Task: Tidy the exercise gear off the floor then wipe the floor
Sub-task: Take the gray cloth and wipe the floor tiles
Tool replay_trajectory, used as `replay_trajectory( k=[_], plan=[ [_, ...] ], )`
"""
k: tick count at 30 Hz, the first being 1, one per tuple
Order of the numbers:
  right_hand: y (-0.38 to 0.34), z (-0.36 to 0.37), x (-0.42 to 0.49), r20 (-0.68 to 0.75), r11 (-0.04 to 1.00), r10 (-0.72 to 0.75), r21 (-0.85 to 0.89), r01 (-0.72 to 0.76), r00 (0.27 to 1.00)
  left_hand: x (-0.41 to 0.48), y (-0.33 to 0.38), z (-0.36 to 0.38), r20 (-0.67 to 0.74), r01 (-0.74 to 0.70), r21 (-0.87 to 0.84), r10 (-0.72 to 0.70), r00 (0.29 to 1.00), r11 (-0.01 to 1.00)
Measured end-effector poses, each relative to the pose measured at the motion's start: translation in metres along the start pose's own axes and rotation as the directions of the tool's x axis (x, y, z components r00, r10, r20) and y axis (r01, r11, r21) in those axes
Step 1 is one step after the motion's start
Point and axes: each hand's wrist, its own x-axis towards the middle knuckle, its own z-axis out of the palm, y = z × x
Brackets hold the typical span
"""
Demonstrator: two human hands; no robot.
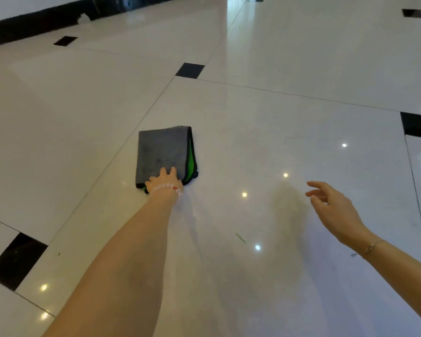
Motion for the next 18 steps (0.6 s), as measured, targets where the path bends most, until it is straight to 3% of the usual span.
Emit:
replay_trajectory(
  k=[3,6,8,13,18],
  plan=[
    [-0.004,-0.001,0.001,0.008,1.000,-0.001,0.016,0.000,1.000,-0.011,0.006,0.006,0.053,-0.178,-0.033,0.179,0.982,0.984],
    [-0.010,0.004,0.002,0.010,0.999,0.003,0.047,-0.003,1.000,-0.024,0.000,0.027,0.010,-0.375,0.024,0.375,0.927,0.927],
    [-0.012,0.009,0.001,0.023,0.999,-0.005,0.051,0.003,1.000,-0.024,-0.007,0.031,0.001,-0.416,0.088,0.418,0.908,0.905],
    [-0.015,0.018,-0.004,0.055,0.999,-0.017,0.043,0.015,0.998,-0.019,0.002,0.022,0.040,-0.328,0.145,0.326,0.945,0.933],
    [-0.018,0.013,-0.002,0.045,0.999,-0.022,0.033,0.021,0.999,0.001,0.022,-0.012,0.120,-0.158,0.137,0.142,0.983,0.978]
  ],
)
